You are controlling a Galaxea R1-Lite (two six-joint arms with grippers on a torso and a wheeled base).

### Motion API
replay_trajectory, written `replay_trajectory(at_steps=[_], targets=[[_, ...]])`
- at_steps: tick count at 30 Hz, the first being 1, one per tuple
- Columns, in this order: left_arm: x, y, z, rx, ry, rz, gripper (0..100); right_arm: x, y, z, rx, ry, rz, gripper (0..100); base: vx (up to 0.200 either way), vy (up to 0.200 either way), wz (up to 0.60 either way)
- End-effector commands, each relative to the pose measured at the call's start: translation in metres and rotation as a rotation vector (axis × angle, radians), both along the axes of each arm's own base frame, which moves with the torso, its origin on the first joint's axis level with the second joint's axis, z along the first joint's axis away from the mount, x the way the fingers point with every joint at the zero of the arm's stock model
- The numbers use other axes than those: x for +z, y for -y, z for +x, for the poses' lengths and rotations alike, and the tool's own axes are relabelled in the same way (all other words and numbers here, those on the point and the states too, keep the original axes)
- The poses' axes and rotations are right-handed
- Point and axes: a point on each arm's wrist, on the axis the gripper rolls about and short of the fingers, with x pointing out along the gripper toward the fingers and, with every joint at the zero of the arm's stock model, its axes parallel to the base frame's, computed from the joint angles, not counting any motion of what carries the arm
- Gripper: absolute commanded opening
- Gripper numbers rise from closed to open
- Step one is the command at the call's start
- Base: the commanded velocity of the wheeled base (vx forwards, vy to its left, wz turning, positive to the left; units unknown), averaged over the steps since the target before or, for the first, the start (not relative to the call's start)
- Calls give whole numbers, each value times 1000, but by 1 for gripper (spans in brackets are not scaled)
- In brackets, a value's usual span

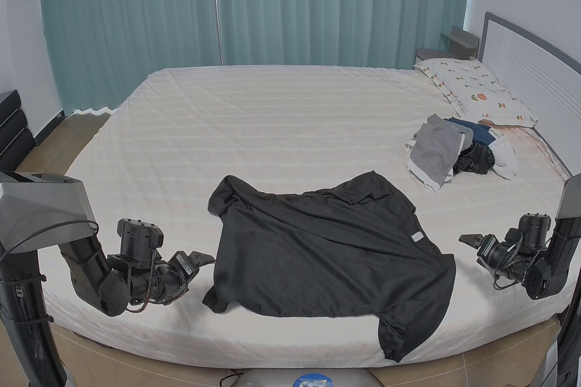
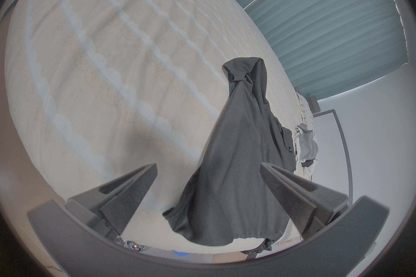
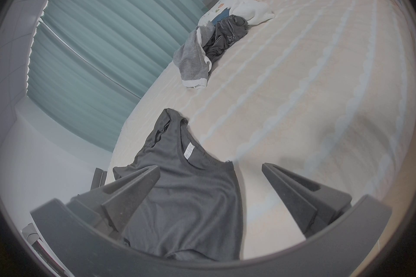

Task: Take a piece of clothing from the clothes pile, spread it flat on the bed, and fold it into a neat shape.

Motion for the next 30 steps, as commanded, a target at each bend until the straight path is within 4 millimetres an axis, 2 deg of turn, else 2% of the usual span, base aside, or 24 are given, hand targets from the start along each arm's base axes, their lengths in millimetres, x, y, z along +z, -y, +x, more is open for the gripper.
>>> replay_trajectory(at_steps=[1,8,12,16,20,30], targets=[[-2,3,1,-5,0,2,100,2,-1,0,4,5,-1,100,0,0,0],[-5,15,12,-22,31,28,100,-2,-5,0,17,-8,4,100,0,0,0],[-15,23,11,-37,26,94,100,-2,-8,0,28,-11,3,100,0,0,0],[-26,24,10,-42,31,193,100,-3,-9,-1,30,-17,4,100,0,0,0],[-34,25,12,-38,44,221,100,-5,-9,-1,30,-21,4,100,0,0,0],[-32,32,9,-60,81,203,100,-8,-11,-1,33,-31,5,100,0,0,0]])
